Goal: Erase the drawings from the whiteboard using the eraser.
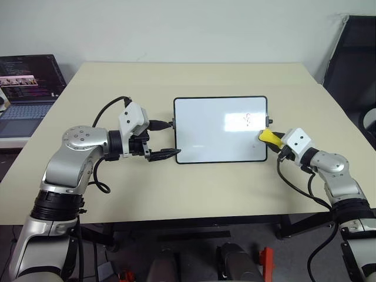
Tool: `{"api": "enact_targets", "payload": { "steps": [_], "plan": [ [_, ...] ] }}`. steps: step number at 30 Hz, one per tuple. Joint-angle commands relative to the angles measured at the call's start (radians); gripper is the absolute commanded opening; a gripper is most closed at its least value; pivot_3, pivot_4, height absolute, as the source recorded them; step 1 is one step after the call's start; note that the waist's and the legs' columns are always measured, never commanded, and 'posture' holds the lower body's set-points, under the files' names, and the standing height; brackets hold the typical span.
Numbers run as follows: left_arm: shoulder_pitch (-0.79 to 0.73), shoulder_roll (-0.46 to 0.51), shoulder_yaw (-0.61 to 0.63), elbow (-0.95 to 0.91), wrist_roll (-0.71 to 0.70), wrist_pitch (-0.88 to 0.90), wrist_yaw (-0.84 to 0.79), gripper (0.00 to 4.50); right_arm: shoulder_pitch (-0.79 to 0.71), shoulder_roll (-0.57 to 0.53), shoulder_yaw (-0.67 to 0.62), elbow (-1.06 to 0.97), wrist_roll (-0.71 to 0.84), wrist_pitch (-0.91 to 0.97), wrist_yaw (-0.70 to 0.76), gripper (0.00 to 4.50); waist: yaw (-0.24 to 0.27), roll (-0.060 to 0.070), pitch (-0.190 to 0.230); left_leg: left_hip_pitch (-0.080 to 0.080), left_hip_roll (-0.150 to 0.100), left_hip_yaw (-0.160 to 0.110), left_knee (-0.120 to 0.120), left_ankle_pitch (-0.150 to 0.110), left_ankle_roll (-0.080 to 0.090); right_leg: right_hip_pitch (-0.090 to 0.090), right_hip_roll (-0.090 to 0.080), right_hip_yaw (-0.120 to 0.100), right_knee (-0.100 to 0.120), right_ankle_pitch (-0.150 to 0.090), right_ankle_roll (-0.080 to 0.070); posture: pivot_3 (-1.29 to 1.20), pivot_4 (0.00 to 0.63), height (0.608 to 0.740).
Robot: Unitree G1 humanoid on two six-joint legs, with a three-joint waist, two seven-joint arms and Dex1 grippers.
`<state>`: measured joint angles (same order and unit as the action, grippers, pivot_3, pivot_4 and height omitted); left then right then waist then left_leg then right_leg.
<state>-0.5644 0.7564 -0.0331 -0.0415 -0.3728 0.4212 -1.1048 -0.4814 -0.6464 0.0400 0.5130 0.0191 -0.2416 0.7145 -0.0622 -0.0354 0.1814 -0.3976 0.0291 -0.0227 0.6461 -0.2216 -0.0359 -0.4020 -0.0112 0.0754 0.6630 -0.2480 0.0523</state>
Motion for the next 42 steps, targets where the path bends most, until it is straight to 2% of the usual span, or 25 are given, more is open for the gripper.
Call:
{"api": "enact_targets", "payload": {
  "steps": [1, 9, 14, 18, 23, 26, 29, 33, 35, 38, 42],
  "plan": [
    [-0.027, 0.004, 0.017, -0.014, -0.002, -0.017, -0.005, 4.50, 0.079, 0.024, 0.042, -0.075, 0.018, 0.075, 0.075, 1.23, 0.000, 0.000, 0.000, 0.000, 0.000, 0.000, 0.000, 0.000, 0.000, 0.000, 0.000, 0.000, 0.000, 0.000, 0.000, 0.00, 0.150, 0.740],
    [-0.025, 0.003, 0.017, -0.020, -0.003, -0.013, -0.004, 4.50, 0.163, 0.038, 0.060, -0.221, 0.034, 0.173, 0.120, 1.23, -0.010, 0.000, 0.000, 0.000, 0.000, 0.000, -0.001, 0.000, 0.000, -0.001, 0.000, 0.000, 0.000, 0.000, 0.001, 0.00, 0.150, 0.740],
    [-0.022, 0.003, 0.016, -0.023, -0.003, -0.012, -0.003, 4.50, 0.091, 0.041, 0.034, -0.131, -0.021, 0.133, 0.015, 1.23, -0.012, 0.000, 0.000, -0.001, 0.000, 0.000, -0.001, 0.000, 0.000, -0.002, 0.000, 0.000, 0.000, 0.000, 0.000, 0.00, 0.150, 0.740],
    [-0.025, 0.000, 0.014, -0.022, -0.002, -0.012, -0.001, 4.50, 0.010, 0.036, 0.031, -0.008, -0.100, 0.106, -0.129, 1.23, -0.020, 0.000, 0.000, 0.000, 0.000, 0.001, 0.000, 0.000, 0.000, -0.001, 0.000, 0.001, 0.000, 0.001, -0.001, 0.00, 0.150, 0.740],
    [-0.017, 0.001, 0.016, -0.030, -0.004, -0.009, 0.000, 4.50, -0.015, 0.026, 0.027, 0.068, -0.123, 0.077, -0.174, 1.22, -0.021, -0.003, -0.002, 0.001, 0.000, 0.001, 0.000, 0.002, 0.002, 0.000, 0.000, 0.001, 0.000, 0.002, -0.002, 0.00, 0.150, 0.740],
    [-0.014, 0.002, 0.018, -0.035, -0.007, -0.007, 0.000, 4.50, 0.000, 0.022, 0.018, 0.047, -0.094, 0.059, -0.145, 1.22, -0.021, -0.004, -0.002, 0.001, 0.000, 0.001, 0.000, 0.002, 0.002, 0.000, 0.000, 0.002, 0.000, 0.002, -0.001, 0.00, 0.150, 0.740],
    [-0.019, 0.003, 0.019, -0.030, -0.006, -0.009, -0.001, 4.50, 0.045, 0.019, -0.050, -0.138, 0.109, 0.156, 0.022, 1.22, -0.019, -0.004, -0.002, 0.001, 0.000, 0.001, 0.000, 0.002, 0.002, 0.000, 0.000, 0.003, -0.001, 0.002, -0.001, 0.00, 0.150, 0.740],
    [-0.030, 0.022, 0.034, -0.010, 0.002, -0.021, -0.006, 4.50, 0.106, -0.143, -0.134, -0.479, 0.332, 0.415, 0.234, 1.22, -0.011, 0.005, 0.004, -0.004, 0.000, 0.001, -0.002, 0.001, 0.002, -0.004, 0.000, 0.001, -0.001, 0.002, 0.003, 0.00, 0.150, 0.740],
    [-0.041, 0.029, 0.041, -0.003, 0.004, -0.026, -0.005, 4.50, 0.104, -0.225, -0.178, -0.571, 0.383, 0.489, 0.279, 1.22, -0.009, 0.012, 0.008, -0.004, -0.001, 0.001, -0.002, 0.000, 0.001, -0.005, -0.001, 0.001, -0.001, 0.001, 0.005, 0.00, 0.150, 0.740],
    [-0.064, 0.035, 0.043, 0.011, 0.008, -0.039, -0.005, 4.50, 0.064, -0.320, -0.237, -0.616, 0.406, 0.540, 0.297, 1.22, -0.007, 0.012, 0.009, -0.004, 0.000, 0.000, -0.004, -0.001, -0.001, -0.005, -0.001, -0.001, -0.001, -0.002, 0.004, 0.00, 0.150, 0.740],
    [-0.102, 0.047, 0.045, 0.024, 0.018, -0.056, -0.006, 4.50, -0.011, -0.402, -0.265, -0.578, 0.355, 0.520, 0.298, 1.22, -0.001, 0.011, 0.009, -0.004, 0.000, -0.001, -0.006, -0.002, -0.001, -0.005, 0.000, -0.003, -0.002, -0.004, 0.002, 0.00, 0.150, 0.740]
  ]
}}
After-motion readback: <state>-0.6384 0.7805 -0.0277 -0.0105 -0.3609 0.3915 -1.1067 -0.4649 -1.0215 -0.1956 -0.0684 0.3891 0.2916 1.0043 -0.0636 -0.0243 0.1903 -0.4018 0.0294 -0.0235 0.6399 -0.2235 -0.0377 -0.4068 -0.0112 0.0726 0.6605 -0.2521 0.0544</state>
